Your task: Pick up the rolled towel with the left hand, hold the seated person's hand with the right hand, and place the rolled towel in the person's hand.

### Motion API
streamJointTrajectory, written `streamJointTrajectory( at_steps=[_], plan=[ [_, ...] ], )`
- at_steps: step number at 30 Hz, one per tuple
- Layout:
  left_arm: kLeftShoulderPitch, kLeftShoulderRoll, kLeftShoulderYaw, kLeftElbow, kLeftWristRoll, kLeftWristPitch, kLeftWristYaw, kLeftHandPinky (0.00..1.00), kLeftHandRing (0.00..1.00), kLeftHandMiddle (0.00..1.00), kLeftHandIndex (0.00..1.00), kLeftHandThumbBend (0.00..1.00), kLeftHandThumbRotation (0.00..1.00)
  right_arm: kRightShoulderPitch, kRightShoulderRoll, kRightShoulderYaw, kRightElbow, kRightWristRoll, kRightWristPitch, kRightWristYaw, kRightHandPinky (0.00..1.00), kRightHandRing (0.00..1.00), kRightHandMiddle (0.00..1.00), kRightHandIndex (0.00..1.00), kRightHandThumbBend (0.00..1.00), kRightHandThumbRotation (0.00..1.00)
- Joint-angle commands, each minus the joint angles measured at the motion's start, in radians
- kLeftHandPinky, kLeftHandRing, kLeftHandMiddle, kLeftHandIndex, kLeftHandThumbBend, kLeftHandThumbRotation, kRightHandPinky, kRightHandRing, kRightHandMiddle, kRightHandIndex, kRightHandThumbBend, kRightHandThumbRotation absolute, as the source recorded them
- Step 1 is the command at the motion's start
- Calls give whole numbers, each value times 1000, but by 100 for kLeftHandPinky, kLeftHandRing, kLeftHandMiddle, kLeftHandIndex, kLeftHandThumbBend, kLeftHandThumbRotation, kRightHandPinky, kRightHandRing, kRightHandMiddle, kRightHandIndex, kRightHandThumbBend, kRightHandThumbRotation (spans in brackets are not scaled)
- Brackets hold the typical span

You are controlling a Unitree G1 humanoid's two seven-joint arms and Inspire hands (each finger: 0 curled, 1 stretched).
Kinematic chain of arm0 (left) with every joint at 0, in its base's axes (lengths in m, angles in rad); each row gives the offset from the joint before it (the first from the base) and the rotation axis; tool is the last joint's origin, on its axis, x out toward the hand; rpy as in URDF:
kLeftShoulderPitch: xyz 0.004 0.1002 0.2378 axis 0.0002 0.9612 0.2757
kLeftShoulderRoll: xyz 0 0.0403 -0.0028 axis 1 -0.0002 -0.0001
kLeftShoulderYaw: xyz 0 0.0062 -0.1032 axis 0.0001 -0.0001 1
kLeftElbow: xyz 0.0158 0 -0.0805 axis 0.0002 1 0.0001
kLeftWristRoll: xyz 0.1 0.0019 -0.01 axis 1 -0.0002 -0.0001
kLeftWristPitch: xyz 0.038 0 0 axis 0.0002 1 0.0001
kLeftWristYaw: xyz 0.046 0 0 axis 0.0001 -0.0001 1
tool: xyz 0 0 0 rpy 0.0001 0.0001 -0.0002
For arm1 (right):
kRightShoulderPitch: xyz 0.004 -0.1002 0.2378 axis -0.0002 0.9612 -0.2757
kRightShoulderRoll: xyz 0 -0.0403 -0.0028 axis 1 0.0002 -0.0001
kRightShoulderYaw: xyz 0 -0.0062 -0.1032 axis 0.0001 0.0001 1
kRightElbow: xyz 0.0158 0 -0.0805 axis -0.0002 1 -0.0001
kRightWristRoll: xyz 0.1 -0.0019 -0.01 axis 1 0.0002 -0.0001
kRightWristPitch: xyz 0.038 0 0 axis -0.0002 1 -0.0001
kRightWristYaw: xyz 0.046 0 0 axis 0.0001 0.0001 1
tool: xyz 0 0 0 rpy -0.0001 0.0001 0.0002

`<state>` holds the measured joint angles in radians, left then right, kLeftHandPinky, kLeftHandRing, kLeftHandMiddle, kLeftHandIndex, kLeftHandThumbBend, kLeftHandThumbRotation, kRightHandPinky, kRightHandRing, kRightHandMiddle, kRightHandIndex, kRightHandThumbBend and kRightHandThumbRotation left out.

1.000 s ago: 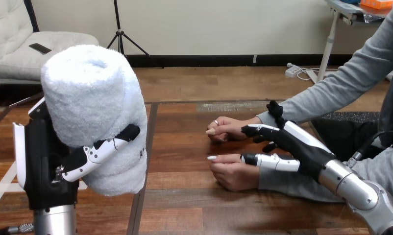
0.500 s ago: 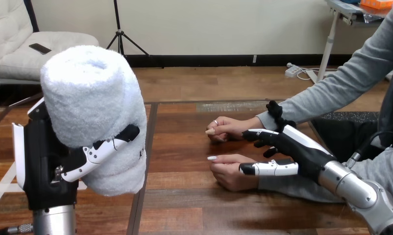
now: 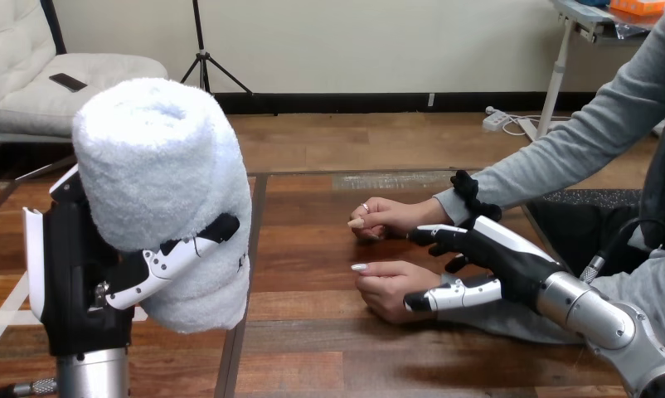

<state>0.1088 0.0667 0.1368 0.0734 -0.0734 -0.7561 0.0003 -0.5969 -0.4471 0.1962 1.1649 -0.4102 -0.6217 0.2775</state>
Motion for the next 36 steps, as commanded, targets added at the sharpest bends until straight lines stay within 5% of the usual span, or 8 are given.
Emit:
streamJointTrajectory(
  at_steps=[1,36],
  plan=[
    [-70,0,10,-6,-9,-26,-1,27,32,39,43,64,0,-96,-39,12,1,-10,11,-2,79,88,91,89,100,52],
    [-67,-2,9,-15,-15,-25,-20,27,32,39,43,63,0,-138,-99,67,3,-82,51,-17,75,86,90,88,100,40]
  ],
)
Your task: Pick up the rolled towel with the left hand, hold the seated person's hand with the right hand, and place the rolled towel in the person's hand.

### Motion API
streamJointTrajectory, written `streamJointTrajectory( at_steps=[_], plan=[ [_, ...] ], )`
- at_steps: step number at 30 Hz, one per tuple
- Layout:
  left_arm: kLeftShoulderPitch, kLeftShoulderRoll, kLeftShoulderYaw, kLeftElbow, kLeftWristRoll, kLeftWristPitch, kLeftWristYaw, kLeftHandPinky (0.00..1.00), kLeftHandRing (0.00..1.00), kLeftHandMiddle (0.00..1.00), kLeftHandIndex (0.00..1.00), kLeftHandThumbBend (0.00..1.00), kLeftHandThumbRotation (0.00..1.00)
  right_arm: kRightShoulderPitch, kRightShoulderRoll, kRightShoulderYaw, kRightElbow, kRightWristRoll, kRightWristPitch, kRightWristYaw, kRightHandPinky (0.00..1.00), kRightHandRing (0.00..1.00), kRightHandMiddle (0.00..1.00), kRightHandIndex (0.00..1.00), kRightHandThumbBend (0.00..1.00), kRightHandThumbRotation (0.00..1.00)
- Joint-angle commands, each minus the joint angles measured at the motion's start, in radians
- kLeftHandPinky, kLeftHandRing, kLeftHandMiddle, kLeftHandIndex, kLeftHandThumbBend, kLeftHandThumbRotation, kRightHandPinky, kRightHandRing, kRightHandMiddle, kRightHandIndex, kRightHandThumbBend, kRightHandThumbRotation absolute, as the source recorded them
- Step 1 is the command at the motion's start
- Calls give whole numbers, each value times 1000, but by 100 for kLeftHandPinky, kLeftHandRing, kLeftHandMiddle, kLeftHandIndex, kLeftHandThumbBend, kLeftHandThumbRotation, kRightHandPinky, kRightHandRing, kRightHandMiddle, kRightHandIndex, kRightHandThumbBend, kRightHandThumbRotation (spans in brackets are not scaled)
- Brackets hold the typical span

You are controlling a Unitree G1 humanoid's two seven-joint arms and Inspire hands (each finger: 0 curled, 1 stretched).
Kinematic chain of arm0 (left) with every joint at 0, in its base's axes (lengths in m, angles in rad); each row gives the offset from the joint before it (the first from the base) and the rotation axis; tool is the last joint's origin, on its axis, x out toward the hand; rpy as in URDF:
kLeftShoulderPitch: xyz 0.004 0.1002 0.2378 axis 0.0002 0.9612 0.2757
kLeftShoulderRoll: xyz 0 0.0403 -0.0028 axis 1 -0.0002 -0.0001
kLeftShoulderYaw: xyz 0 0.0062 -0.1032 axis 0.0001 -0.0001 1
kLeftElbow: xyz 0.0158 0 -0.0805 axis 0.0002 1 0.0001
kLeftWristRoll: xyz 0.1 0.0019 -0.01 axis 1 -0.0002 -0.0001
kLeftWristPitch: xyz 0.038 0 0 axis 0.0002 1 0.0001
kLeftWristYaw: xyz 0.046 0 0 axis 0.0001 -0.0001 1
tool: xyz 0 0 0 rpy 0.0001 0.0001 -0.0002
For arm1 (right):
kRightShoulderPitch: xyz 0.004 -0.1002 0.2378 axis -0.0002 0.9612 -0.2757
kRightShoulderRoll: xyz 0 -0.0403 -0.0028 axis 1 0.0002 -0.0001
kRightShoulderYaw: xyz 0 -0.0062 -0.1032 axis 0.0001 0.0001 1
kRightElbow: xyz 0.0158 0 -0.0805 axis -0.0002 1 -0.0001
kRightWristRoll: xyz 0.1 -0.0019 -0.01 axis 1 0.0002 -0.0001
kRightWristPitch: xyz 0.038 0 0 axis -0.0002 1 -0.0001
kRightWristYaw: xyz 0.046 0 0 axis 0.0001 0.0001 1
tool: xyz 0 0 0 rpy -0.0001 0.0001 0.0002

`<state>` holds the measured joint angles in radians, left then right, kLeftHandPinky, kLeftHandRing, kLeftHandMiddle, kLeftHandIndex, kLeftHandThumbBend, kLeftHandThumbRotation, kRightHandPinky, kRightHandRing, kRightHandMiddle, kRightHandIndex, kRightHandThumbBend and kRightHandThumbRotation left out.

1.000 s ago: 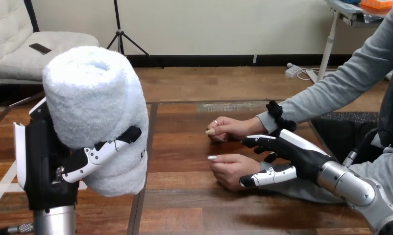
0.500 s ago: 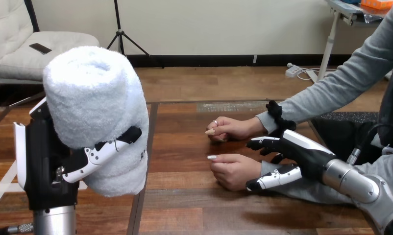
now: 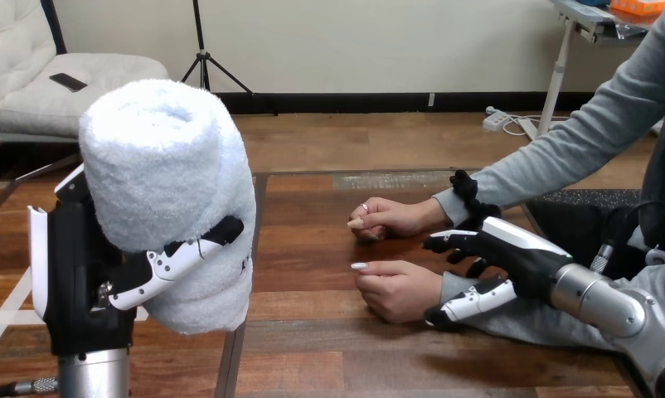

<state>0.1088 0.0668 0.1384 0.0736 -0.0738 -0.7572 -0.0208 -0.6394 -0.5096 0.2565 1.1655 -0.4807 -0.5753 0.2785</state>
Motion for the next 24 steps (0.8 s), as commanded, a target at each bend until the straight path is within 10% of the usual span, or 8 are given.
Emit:
streamJointTrajectory(
  at_steps=[1,24],
  plan=[
    [-67,-2,8,-15,-14,-24,2,27,32,39,43,63,0,-97,-38,9,3,-13,5,-20,75,86,90,88,100,39],
    [-63,-4,11,-8,-11,-30,4,27,33,40,43,63,0,-115,-73,39,-11,-54,1,-32,66,77,82,82,100,31]
  ],
)
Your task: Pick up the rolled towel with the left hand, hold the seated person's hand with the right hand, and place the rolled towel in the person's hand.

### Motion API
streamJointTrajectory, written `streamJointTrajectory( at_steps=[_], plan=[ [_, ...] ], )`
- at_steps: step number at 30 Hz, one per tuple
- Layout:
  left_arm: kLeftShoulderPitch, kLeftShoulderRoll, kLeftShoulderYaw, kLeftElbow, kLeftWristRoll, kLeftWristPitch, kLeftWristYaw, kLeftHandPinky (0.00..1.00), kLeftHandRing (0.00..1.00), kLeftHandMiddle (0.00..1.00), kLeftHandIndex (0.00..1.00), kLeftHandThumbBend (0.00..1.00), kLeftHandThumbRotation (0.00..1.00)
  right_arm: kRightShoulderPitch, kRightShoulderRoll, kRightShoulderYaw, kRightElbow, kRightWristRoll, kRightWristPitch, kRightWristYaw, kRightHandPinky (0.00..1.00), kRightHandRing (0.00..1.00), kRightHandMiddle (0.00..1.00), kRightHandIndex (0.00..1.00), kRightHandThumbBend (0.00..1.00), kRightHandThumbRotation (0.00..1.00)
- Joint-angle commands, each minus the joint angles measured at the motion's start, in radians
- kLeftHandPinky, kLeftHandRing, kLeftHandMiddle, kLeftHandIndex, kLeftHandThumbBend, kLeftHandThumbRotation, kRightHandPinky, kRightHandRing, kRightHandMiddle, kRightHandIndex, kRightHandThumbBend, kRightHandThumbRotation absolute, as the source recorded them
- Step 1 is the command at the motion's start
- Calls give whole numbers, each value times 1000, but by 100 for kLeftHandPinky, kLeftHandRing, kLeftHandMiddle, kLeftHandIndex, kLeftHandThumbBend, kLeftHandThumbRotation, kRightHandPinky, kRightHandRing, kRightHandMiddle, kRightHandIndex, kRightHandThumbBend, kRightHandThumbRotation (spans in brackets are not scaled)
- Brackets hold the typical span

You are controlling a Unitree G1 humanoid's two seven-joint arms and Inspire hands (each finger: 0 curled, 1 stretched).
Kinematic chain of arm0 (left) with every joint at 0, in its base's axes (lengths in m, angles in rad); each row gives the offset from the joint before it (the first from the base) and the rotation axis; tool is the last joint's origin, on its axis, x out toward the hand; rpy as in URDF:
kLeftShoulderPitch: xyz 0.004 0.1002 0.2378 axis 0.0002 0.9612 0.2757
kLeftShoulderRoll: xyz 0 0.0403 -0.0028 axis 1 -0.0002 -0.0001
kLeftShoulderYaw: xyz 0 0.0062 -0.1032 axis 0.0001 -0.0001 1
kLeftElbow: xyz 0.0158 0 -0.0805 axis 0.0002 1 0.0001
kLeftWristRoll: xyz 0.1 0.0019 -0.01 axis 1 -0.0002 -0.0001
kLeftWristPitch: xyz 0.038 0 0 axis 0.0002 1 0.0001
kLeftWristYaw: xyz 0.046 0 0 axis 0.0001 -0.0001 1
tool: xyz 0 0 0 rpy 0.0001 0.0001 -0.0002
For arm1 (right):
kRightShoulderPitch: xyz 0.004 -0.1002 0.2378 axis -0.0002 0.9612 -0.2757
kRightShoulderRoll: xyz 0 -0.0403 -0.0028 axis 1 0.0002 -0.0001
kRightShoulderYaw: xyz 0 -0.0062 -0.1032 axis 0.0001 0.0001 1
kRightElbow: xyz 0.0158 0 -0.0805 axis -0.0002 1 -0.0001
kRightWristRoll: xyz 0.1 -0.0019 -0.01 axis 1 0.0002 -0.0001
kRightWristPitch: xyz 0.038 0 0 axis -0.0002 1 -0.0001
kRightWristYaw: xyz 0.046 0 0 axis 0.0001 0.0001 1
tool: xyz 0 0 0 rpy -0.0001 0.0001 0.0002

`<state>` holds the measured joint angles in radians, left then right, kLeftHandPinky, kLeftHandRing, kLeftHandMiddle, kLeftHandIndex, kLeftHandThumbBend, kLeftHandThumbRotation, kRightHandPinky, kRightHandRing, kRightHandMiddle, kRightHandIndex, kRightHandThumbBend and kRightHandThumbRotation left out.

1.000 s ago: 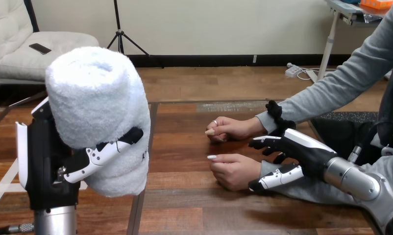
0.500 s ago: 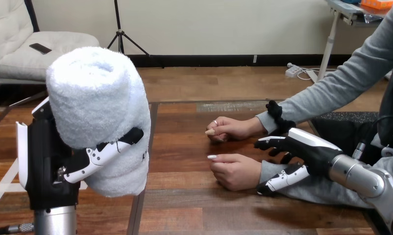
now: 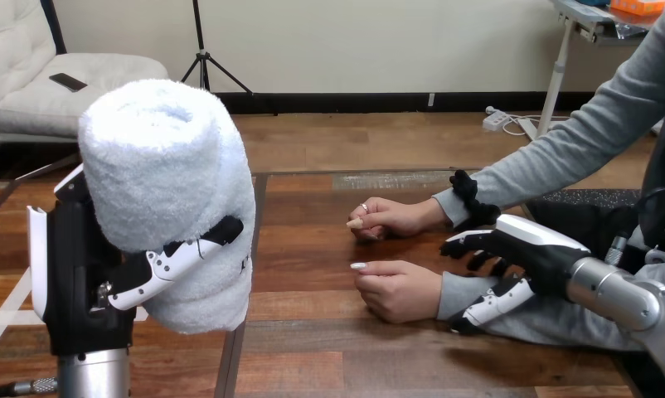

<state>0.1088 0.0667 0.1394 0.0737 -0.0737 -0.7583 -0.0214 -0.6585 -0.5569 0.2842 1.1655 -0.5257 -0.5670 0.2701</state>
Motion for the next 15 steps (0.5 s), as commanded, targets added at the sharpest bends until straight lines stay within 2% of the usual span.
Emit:
streamJointTrajectory(
  at_steps=[1,15],
  plan=[
    [-63,-4,10,-8,-11,-30,5,27,33,40,43,63,0,-96,-26,12,-11,-10,-7,-24,66,77,82,81,100,31],
    [-62,-3,11,-9,-5,-34,8,28,33,40,43,63,0,-86,-22,30,-19,-16,-13,-35,63,72,76,76,100,23]
  ],
)
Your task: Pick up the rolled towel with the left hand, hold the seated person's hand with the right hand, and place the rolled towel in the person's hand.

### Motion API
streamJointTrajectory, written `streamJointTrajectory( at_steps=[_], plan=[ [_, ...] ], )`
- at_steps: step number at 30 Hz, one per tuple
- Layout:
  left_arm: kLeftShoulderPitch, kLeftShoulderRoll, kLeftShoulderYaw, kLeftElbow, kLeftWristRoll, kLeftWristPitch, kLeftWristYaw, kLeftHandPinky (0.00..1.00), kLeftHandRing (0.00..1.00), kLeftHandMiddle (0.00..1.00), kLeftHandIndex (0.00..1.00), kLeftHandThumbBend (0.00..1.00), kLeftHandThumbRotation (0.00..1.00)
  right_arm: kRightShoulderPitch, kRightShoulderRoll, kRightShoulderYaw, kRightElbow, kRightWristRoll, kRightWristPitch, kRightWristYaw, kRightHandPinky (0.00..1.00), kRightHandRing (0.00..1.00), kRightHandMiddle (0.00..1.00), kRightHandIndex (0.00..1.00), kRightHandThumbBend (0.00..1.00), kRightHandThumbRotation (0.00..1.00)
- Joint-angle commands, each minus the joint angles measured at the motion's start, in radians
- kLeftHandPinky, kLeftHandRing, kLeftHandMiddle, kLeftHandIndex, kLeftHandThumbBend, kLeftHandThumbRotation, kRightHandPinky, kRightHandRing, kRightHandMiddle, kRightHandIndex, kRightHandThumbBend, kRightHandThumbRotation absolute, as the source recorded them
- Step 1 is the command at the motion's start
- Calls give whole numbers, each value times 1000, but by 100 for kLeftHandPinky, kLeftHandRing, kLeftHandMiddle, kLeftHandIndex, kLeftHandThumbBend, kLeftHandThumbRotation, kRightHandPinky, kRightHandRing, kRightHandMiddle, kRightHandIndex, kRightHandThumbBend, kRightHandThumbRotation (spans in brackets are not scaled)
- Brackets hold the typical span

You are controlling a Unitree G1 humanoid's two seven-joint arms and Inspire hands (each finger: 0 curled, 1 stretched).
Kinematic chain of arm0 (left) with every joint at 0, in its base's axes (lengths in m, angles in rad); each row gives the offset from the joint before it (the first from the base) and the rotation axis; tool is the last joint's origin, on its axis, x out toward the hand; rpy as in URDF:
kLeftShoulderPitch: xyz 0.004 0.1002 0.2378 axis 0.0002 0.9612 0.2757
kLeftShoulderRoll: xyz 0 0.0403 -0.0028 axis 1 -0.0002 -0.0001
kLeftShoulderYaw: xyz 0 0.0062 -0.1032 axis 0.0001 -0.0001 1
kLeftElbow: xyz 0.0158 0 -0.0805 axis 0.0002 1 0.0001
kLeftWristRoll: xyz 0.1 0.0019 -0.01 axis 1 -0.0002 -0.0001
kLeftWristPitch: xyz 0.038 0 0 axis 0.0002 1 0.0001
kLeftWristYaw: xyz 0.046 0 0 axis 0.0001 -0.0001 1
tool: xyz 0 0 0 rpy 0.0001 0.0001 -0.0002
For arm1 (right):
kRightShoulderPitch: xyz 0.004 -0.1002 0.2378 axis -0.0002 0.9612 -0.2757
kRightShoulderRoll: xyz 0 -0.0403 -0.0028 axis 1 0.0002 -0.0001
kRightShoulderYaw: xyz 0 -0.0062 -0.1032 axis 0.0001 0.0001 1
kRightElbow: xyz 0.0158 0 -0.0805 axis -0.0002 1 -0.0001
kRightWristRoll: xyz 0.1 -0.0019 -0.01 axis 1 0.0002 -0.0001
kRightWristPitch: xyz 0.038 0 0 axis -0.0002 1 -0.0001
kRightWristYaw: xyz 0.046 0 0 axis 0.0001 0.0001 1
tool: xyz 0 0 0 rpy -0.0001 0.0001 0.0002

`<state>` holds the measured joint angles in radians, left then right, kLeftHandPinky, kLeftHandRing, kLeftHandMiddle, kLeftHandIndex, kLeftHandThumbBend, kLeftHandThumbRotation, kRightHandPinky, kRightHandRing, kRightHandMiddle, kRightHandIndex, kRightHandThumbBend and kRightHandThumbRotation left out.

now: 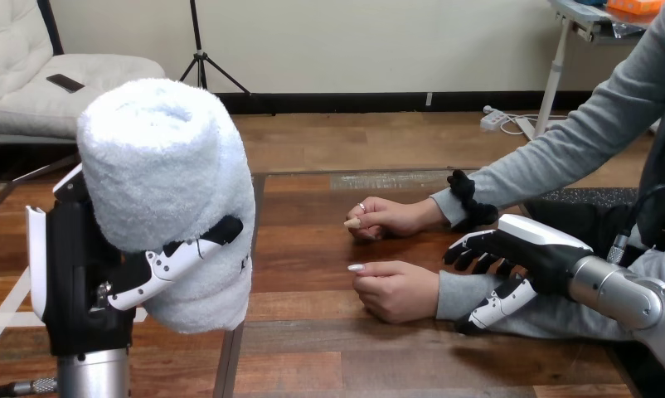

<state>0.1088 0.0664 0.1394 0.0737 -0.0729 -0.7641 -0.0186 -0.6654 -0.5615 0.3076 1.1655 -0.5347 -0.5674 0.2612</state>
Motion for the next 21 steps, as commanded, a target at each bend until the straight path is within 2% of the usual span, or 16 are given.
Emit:
streamJointTrajectory(
  at_steps=[1,14,21],
  plan=[
    [-62,-2,11,-9,-6,-29,5,28,33,40,43,63,0,-78,-17,8,-19,-8,-12,-27,63,72,76,75,100,23],
    [-58,-5,10,-12,-5,-26,8,28,33,40,43,62,0,-65,2,27,-14,-26,-13,-37,60,68,72,71,100,22],
    [-59,-5,10,-9,-4,-31,9,29,33,40,43,62,0,-58,16,37,-12,-31,-10,-33,58,65,70,70,100,27]
  ],
)
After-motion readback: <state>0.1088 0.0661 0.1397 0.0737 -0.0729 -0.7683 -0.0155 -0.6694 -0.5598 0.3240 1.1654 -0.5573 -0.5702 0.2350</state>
